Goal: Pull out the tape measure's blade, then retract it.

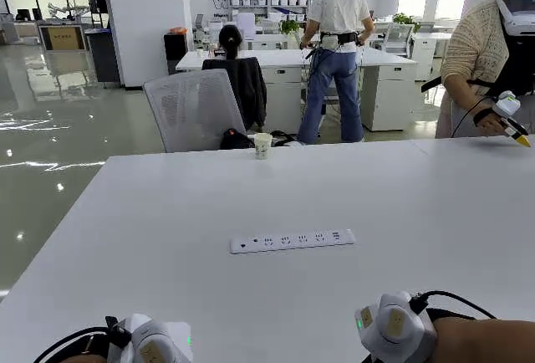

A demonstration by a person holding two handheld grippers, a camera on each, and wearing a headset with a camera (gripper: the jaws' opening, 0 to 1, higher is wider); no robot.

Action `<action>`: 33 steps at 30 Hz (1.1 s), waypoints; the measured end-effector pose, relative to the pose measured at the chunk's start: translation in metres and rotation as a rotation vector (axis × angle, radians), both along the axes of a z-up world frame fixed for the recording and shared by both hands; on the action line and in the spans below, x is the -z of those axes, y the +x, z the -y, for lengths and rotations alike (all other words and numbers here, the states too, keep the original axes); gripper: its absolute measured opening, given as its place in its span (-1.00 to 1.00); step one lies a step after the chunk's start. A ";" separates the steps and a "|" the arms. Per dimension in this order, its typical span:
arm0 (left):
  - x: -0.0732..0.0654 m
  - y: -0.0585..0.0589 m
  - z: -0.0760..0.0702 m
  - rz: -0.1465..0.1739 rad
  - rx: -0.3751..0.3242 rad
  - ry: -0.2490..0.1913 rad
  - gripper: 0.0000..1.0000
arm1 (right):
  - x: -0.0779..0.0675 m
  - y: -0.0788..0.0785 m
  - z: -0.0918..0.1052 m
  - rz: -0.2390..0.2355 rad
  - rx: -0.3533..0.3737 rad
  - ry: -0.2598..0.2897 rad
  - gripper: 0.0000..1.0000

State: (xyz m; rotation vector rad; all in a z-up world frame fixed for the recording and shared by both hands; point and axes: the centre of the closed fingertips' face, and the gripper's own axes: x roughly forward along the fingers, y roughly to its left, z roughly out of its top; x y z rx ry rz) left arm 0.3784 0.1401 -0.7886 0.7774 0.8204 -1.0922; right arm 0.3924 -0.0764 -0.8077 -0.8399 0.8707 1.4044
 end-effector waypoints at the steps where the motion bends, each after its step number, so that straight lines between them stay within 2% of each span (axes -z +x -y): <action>1: 0.000 0.000 0.000 0.000 0.000 0.000 -0.29 | 0.000 0.000 0.001 0.000 0.001 0.000 -0.79; 33: -0.001 -0.001 0.001 0.001 -0.002 0.002 -0.29 | 0.000 0.000 0.022 -0.001 0.027 -0.010 -0.79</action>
